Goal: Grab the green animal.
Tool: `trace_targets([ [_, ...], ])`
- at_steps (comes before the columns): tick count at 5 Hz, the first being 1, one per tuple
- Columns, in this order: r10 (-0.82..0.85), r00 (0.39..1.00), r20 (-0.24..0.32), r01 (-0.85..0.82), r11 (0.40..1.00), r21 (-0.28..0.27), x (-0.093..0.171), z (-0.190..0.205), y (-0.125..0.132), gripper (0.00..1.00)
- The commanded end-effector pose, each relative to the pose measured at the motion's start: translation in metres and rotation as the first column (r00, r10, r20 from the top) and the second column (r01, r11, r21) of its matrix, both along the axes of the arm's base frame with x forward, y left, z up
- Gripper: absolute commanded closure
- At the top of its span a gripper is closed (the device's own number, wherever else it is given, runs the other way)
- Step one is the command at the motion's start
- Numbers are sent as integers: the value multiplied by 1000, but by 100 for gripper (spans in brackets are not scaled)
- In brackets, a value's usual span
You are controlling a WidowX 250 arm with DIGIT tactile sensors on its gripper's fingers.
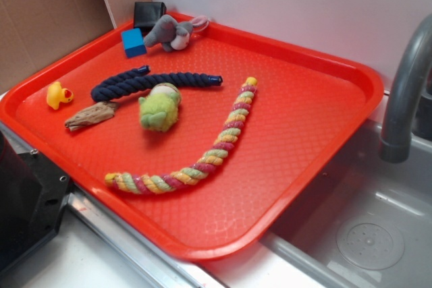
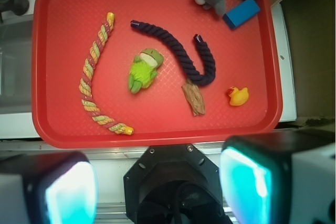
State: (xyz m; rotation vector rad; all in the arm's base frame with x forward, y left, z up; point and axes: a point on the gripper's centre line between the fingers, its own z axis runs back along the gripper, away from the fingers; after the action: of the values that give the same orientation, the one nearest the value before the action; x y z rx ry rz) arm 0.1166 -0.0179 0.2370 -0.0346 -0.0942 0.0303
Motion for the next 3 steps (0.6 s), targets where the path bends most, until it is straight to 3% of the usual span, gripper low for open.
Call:
trace_targets([
  [1, 0, 1000, 0, 0, 1000, 0, 0, 0, 0, 0],
  [2, 184, 983, -22, -179, 973, 146, 35, -50, 22, 0],
  [3, 396, 913, 92, -407, 896, 176, 75, -95, 17, 0],
])
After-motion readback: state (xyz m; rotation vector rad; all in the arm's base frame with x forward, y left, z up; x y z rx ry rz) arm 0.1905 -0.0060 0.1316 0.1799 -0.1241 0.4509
